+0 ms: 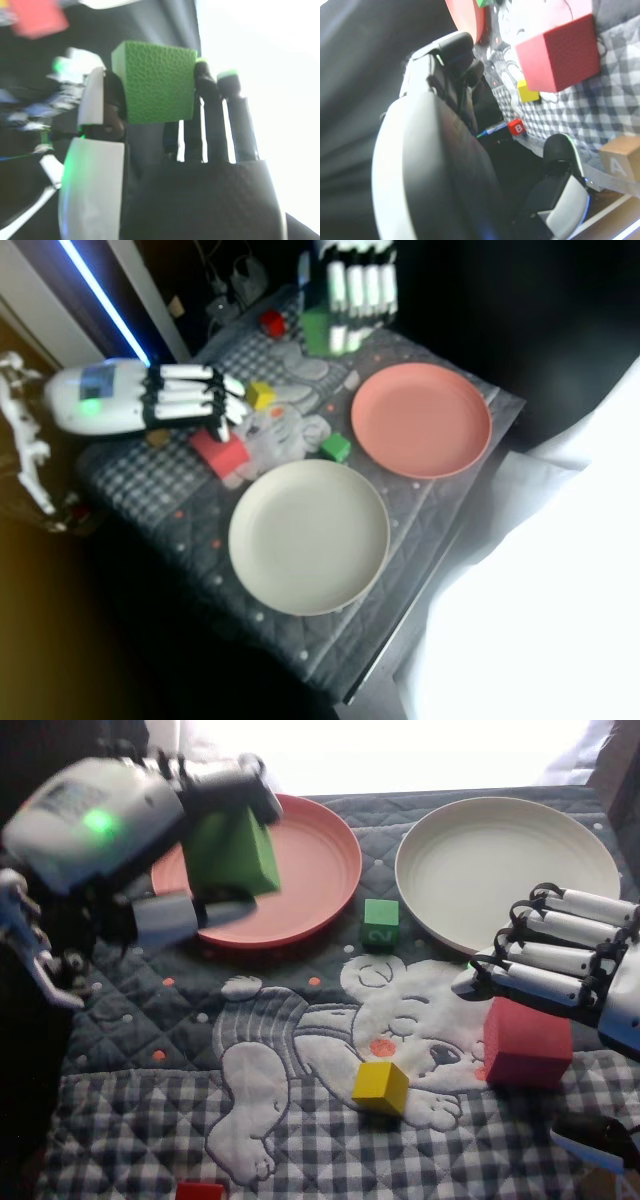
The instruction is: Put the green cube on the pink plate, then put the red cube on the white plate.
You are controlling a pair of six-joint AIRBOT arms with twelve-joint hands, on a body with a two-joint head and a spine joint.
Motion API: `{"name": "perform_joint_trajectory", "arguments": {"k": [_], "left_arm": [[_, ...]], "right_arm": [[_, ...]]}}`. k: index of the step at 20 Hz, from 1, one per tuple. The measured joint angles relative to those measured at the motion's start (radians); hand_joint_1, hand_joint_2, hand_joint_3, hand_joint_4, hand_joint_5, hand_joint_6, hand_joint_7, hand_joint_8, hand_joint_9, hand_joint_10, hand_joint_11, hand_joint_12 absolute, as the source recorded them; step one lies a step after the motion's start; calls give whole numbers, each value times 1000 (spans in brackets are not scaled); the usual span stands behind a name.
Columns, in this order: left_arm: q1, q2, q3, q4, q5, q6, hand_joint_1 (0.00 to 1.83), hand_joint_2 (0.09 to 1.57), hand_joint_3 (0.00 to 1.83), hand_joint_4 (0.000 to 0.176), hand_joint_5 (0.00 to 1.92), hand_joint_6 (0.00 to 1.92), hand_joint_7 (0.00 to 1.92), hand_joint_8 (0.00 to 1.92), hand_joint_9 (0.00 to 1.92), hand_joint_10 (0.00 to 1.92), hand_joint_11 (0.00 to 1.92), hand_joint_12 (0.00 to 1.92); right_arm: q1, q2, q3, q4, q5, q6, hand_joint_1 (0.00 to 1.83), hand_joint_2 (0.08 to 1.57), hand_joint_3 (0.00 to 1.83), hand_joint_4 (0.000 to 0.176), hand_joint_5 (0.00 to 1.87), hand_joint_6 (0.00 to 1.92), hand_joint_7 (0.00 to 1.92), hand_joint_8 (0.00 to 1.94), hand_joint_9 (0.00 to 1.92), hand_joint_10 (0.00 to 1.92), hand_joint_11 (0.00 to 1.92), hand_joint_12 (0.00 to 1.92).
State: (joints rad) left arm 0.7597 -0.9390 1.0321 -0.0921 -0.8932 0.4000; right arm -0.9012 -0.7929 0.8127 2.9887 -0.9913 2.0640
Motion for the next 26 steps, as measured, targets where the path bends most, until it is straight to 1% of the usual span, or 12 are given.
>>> {"name": "perform_joint_trajectory", "arguments": {"k": [3,4,8,14,16,19,20,21,22,24,25,26], "left_arm": [[-61,-51,73,-13,90,-1,1168,1252,0,0,666,1304,802,1444,649,1330,492,1785],[-82,-70,95,-9,120,-1,1303,1228,0,0,652,1286,822,1323,740,1474,515,1723],[-161,-137,188,-6,274,0,1333,1219,0,0,674,1269,828,1296,754,1497,550,1658],[-221,-240,321,-39,465,0,1324,1242,0,0,676,1262,755,1408,703,1587,506,1762],[-222,-262,358,-58,512,0,1192,1246,1,0,697,1303,780,1427,666,1360,497,1709],[-221,-280,404,-101,560,0,1154,1241,0,0,724,1264,776,1451,583,1299,380,1791],[-220,-280,405,-105,561,0,921,1154,0,0,557,822,489,871,325,1039,75,1668],[-220,-280,404,-113,563,0,843,1098,0,4,521,506,439,431,255,699,14,1429],[-220,-281,404,-134,564,0,777,1032,0,45,466,245,360,147,178,371,2,1004],[-220,-281,404,-148,562,0,702,971,0,113,381,38,226,7,109,106,0,440],[-220,-281,404,-154,560,0,688,962,0,111,250,14,96,1,21,28,0,87],[-218,-281,404,-163,554,0,687,955,0,113,201,2,64,0,3,5,0,17]], "right_arm": [[0,-1,3,2,-2,0,750,633,658,0,80,635,241,495,0,945,0,1505],[0,-2,3,1,-3,1,742,647,654,0,87,648,258,509,20,970,0,1560],[0,-9,11,3,-2,6,699,619,708,0,65,734,247,537,11,1013,0,1618],[0,-16,13,1,-2,7,734,604,744,0,94,728,222,606,4,1056,0,1647],[0,-16,15,3,-2,7,728,615,725,0,69,730,220,628,11,1043,0,1627],[0,-19,16,2,-3,8,717,661,625,0,77,673,211,571,1,994,0,1557],[0,-20,16,2,-2,8,734,660,619,0,89,678,217,572,5,996,0,1554],[0,-20,16,2,-2,8,738,657,609,0,100,673,226,564,17,977,0,1525],[0,-20,16,2,-3,8,735,654,607,0,106,667,241,565,32,978,0,1551],[0,-20,18,2,-2,8,746,660,619,0,81,686,232,571,28,998,0,1570],[0,-20,18,2,-2,8,772,654,623,0,72,692,216,570,8,997,0,1536],[0,-20,18,2,-3,8,787,633,626,0,83,686,215,562,9,979,0,1491]]}}
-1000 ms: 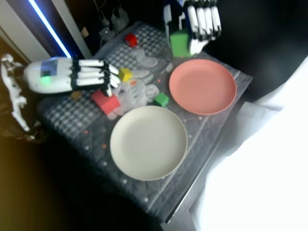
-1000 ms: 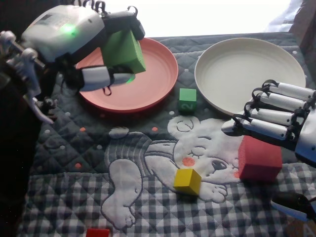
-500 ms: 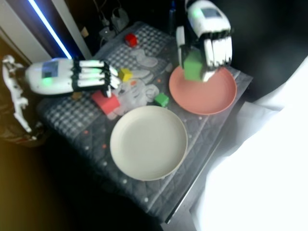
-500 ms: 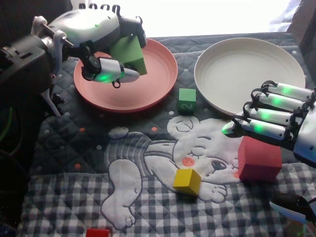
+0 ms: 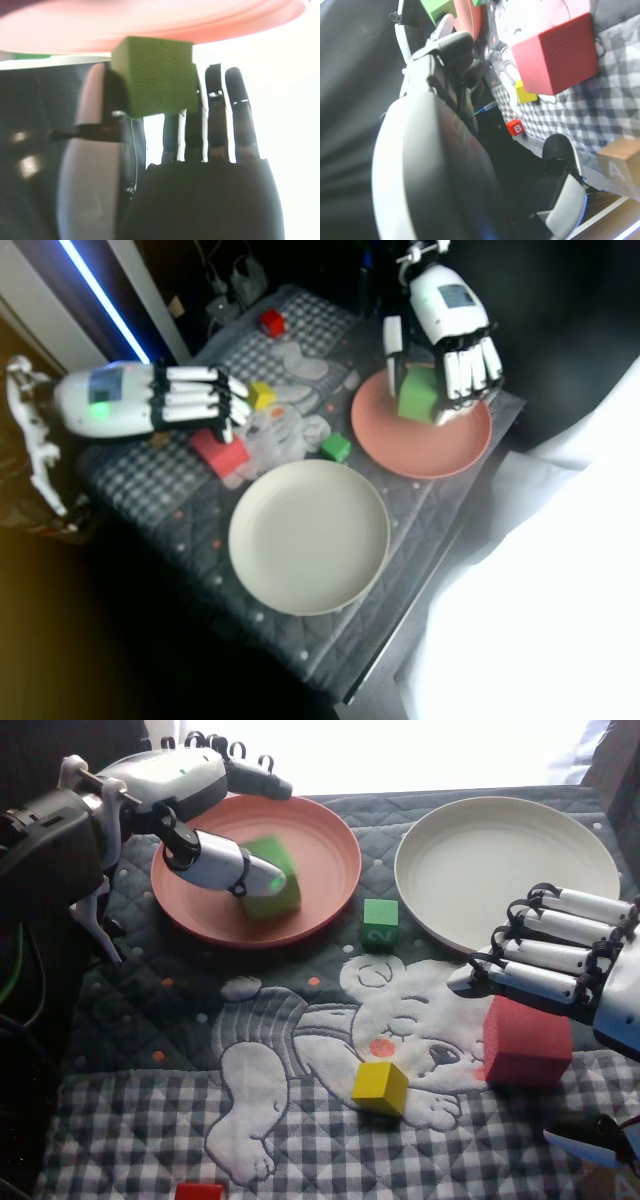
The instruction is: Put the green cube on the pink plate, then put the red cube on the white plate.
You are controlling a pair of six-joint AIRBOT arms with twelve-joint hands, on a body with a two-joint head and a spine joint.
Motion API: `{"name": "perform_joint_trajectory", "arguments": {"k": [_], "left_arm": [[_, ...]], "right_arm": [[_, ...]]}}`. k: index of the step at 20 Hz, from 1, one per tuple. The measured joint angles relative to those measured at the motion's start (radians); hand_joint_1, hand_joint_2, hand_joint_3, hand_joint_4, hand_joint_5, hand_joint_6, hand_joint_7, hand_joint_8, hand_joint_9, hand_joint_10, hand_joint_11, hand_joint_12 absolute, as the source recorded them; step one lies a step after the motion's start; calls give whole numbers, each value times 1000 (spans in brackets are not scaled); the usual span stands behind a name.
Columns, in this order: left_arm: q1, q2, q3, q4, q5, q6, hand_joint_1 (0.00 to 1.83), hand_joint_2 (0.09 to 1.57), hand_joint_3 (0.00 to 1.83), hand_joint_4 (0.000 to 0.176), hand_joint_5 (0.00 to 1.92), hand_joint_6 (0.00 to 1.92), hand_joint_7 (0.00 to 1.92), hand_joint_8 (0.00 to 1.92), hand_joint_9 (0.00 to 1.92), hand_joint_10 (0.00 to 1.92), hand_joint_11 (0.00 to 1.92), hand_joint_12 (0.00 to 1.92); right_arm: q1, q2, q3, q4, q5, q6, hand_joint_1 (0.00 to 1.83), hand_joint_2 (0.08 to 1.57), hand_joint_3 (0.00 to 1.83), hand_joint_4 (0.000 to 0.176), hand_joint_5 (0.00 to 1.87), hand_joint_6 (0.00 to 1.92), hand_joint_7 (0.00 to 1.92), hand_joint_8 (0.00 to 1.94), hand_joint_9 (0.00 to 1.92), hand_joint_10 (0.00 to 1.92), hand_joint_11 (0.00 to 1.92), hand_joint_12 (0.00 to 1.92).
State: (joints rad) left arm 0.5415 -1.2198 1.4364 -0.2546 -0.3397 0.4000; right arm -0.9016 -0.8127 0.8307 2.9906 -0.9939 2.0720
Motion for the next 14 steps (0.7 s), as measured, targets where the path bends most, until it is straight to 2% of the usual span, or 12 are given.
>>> {"name": "perform_joint_trajectory", "arguments": {"k": [1,2,3,4,6,7,8,9,11,12,13,14], "left_arm": [[6,2,-5,-16,-11,0,659,935,0,143,156,0,35,0,0,0,0,3],[16,8,-15,-21,-27,1,664,930,0,157,146,0,35,2,29,12,53,25],[26,19,-31,-27,-37,1,660,934,0,152,124,0,6,0,11,4,56,30],[37,27,-42,-30,-50,1,634,943,0,130,113,0,0,0,4,0,39,26],[69,66,-104,-39,-117,1,671,987,14,101,127,6,0,0,0,0,24,12],[93,98,-154,-41,-173,2,638,986,12,110,144,12,20,7,0,0,42,22],[110,125,-197,-32,-218,1,603,1025,25,95,140,8,10,2,0,0,8,4],[128,152,-238,-21,-274,1,581,1051,31,89,130,3,1,0,0,0,1,0],[170,199,-316,2,-400,1,543,1054,23,131,147,9,15,5,0,0,52,24],[206,228,-368,19,-485,0,510,1081,3,161,166,7,46,5,13,3,1,298],[212,233,-375,20,-497,1,510,1081,3,161,166,7,46,5,13,3,1,298],[235,252,-407,29,-547,0,523,1090,0,93,213,6,133,6,120,24,0,511]], "right_arm": [[0,0,3,-1,0,0,805,630,602,0,109,580,215,508,1,903,0,1402],[5,0,5,-3,3,0,813,652,566,0,127,495,207,464,0,851,0,1381],[11,-1,11,-1,4,1,799,699,509,0,143,422,204,408,3,817,0,1348],[23,-3,18,-2,8,1,772,702,493,0,162,406,211,389,21,813,0,1367],[34,-3,26,0,0,1,805,623,583,0,141,451,180,362,0,796,0,1374],[39,-6,33,-1,-2,2,812,588,624,0,132,459,172,327,0,749,0,1355],[42,-10,37,0,0,1,833,519,694,0,105,475,167,270,0,680,0,1306],[42,-13,39,0,0,1,870,467,766,0,73,543,150,236,0,640,0,1357],[44,-19,41,-1,3,2,870,390,841,0,32,579,120,134,0,532,0,1360],[54,-26,43,-2,26,3,884,358,862,0,79,550,148,68,0,510,0,1354],[56,-29,45,-2,31,3,884,358,862,0,79,550,148,68,0,510,0,1354],[63,-39,55,-2,56,3,849,387,845,0,76,543,150,46,0,458,0,1362]]}}
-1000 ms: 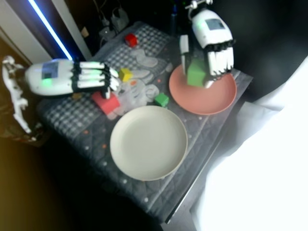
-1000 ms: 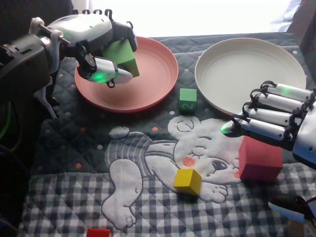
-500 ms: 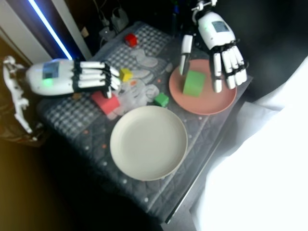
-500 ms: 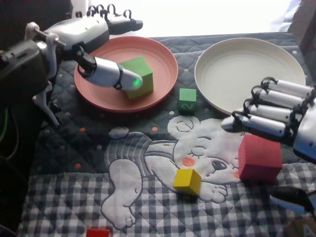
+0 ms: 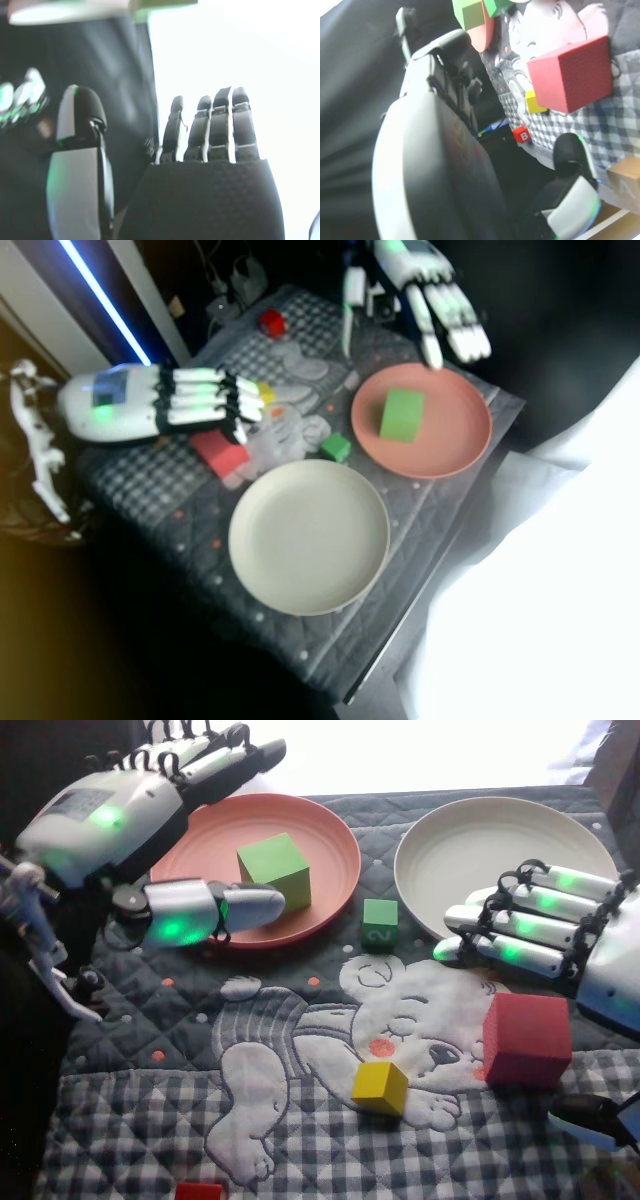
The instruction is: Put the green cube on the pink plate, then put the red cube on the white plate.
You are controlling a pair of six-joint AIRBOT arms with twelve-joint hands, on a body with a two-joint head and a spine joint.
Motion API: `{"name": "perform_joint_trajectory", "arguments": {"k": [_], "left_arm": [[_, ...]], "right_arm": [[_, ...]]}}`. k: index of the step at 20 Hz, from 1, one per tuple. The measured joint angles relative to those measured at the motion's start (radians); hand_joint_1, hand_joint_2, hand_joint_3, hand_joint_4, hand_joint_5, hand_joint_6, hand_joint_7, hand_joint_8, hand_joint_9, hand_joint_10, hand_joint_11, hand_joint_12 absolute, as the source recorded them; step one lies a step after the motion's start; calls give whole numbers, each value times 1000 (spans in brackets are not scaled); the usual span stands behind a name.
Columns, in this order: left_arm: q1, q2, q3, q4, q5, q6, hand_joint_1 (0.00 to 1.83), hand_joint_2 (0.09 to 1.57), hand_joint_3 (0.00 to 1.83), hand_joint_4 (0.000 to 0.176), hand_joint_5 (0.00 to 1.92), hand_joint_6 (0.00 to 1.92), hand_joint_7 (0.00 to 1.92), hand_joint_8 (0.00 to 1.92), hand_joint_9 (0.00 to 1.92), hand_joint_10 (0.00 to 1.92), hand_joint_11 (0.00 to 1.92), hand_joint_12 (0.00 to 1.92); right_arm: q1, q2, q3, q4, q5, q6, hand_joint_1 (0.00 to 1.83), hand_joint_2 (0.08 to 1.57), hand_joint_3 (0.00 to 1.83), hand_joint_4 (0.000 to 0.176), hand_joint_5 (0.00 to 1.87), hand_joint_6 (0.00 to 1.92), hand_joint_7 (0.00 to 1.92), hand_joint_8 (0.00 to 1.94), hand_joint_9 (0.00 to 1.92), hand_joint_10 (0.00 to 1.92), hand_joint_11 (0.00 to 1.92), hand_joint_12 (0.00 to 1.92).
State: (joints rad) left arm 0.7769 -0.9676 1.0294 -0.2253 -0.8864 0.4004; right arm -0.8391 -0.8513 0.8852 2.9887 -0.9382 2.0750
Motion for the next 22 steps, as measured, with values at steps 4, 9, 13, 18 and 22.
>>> {"name": "perform_joint_trajectory", "arguments": {"k": [4,9,13,18,22], "left_arm": [[39,37,-60,30,-115,0,544,1098,1,36,227,1,166,4,124,15,0,435],[64,41,-73,39,-166,0,549,1120,3,61,226,0,140,0,98,0,0,406],[64,41,-77,42,-176,0,542,1139,4,64,232,2,154,3,105,3,0,485],[73,41,-77,23,-192,0,545,1165,4,55,231,0,151,2,97,2,0,457],[87,41,-79,10,-204,0,595,1185,2,58,239,0,151,1,95,2,0,484]], "right_arm": [[4,-31,24,2,83,5,892,539,602,0,111,538,170,24,0,539,0,1439],[8,-63,51,4,122,36,1015,930,92,0,540,130,381,25,266,435,0,1461],[13,-77,60,0,126,44,1320,1125,24,0,827,826,801,996,853,1219,686,1545],[41,-80,64,2,138,40,1390,1176,4,0,855,1020,799,1325,808,1457,727,1747],[80,-68,64,1,111,38,1351,1206,5,0,834,1104,771,1426,694,1558,653,1912]]}}
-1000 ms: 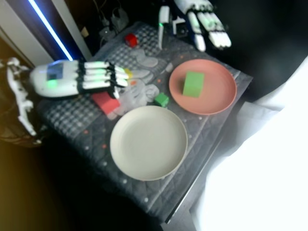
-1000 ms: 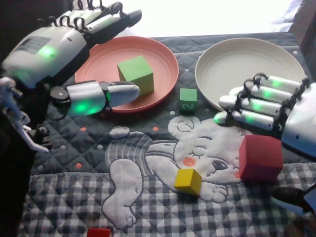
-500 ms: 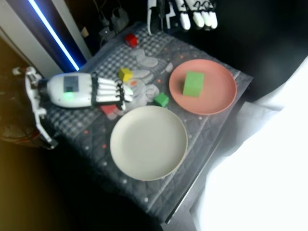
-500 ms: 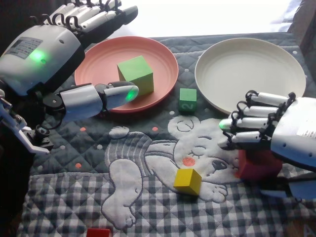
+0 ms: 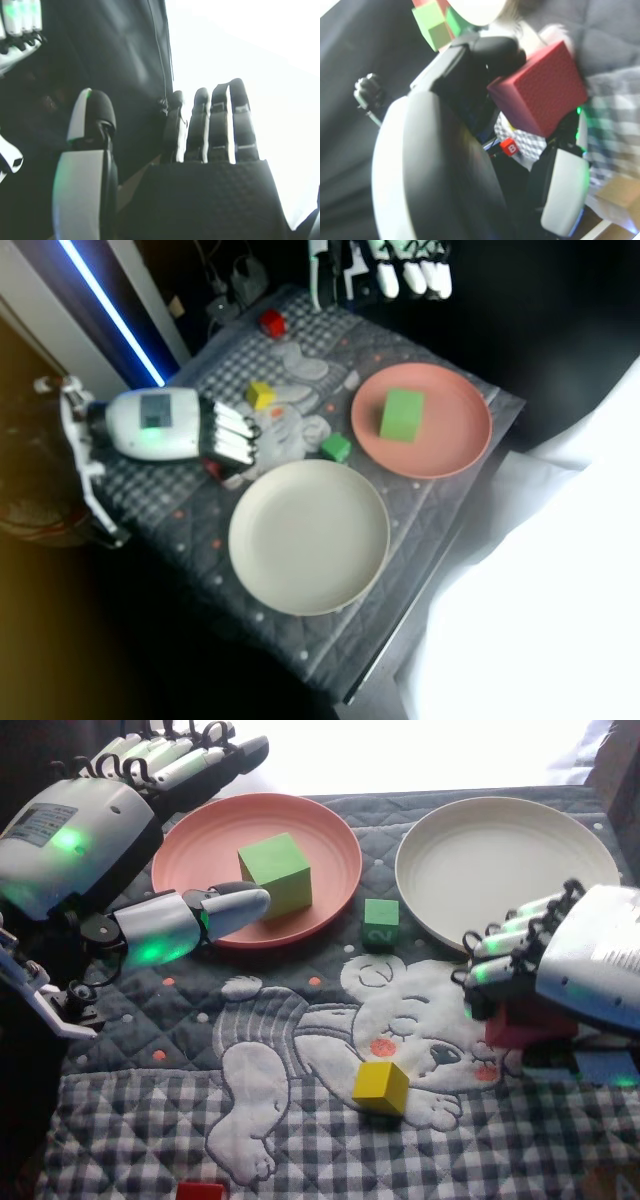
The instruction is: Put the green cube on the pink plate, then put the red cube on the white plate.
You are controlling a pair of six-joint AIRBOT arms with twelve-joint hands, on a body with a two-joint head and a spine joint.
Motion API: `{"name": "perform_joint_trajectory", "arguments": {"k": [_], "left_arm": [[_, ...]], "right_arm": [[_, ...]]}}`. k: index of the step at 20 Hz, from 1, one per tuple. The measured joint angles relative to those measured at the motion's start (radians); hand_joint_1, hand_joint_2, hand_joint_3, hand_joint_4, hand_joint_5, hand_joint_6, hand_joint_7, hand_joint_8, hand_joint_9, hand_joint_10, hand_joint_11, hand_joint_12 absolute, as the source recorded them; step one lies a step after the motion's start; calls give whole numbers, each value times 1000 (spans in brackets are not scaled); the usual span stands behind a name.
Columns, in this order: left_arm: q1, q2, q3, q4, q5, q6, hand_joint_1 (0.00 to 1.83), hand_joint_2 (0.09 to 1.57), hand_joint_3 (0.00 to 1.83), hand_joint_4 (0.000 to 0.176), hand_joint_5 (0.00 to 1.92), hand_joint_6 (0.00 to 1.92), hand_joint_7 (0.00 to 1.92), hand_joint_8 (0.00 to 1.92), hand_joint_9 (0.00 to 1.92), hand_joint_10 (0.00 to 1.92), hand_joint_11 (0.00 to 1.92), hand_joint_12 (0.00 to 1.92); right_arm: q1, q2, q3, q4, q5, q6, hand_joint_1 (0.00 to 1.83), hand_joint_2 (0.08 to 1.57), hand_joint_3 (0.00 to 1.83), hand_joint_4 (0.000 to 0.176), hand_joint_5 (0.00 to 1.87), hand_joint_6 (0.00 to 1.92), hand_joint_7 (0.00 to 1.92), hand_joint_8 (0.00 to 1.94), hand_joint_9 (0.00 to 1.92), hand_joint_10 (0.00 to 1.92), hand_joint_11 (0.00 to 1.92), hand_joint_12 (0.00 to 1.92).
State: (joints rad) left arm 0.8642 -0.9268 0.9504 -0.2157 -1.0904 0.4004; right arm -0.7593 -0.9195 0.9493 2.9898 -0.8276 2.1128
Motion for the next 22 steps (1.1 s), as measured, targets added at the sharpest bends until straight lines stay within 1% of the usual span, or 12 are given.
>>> {"name": "perform_joint_trajectory", "arguments": {"k": [3,4,7,9,10,11,13,14,16,17,20,22], "left_arm": [[0,1,0,1,-16,0,618,1193,1,54,231,2,151,1,103,3,0,546],[0,1,0,3,-19,0,635,1200,1,44,226,0,149,0,106,3,0,578],[0,6,-5,14,-37,0,606,1173,0,43,264,6,214,10,191,15,0,792],[0,9,-6,18,-52,0,641,1170,0,33,276,5,228,6,199,9,0,755],[0,10,-13,21,-61,0,627,1163,0,41,280,3,229,3,195,5,0,722],[0,10,-15,37,-68,0,609,1163,0,42,279,2,227,2,195,4,0,722],[0,9,-17,53,-86,0,568,1164,0,47,280,1,206,0,168,0,0,706],[0,10,-17,52,-92,0,550,1156,0,53,269,1,178,3,135,2,0,629],[0,9,-19,58,-108,0,540,1142,0,47,266,1,162,1,127,3,0,622],[0,9,-23,67,-114,0,531,1147,1,43,263,0,158,0,122,1,0,633],[-4,10,-24,80,-126,0,550,1147,0,42,272,1,160,1,115,2,0,626],[-5,10,-24,80,-127,0,540,1138,0,58,284,2,171,2,127,4,0,662]], "right_arm": [[56,16,10,-3,-32,0,1355,1206,2,0,786,1164,797,1382,718,1546,645,1885],[79,16,22,-2,-39,0,1353,1214,4,0,750,1212,779,1377,717,1575,645,1881],[134,10,68,-1,-44,-1,1337,1257,4,0,714,1165,705,1552,629,1704,676,1921],[165,-7,101,-3,-41,-1,1343,1239,0,0,712,1255,761,1431,669,1620,568,1912],[187,-18,120,-4,-20,-1,1341,1241,0,0,683,1330,771,1409,663,1606,476,1904],[203,-35,150,-5,-9,-1,1339,1247,2,0,652,1373,763,1412,670,1604,487,1881],[207,-70,200,-2,3,-2,1344,1233,0,0,727,1330,775,1391,665,1552,440,1822],[208,-85,217,-3,16,-1,1346,1226,0,0,758,1287,763,1398,679,1539,501,1797],[229,-121,261,-3,79,-1,1357,1200,0,0,786,1226,806,1313,755,1473,709,1685],[242,-138,289,-8,111,-1,1343,1231,2,0,766,1206,746,1445,660,1592,601,1795],[258,-168,345,-5,194,-1,1336,1248,2,0,742,1237,715,1485,630,1638,568,1823],[258,-187,370,-2,235,-1,1330,1266,2,0,722,1193,681,1566,601,1703,590,1890]]}}
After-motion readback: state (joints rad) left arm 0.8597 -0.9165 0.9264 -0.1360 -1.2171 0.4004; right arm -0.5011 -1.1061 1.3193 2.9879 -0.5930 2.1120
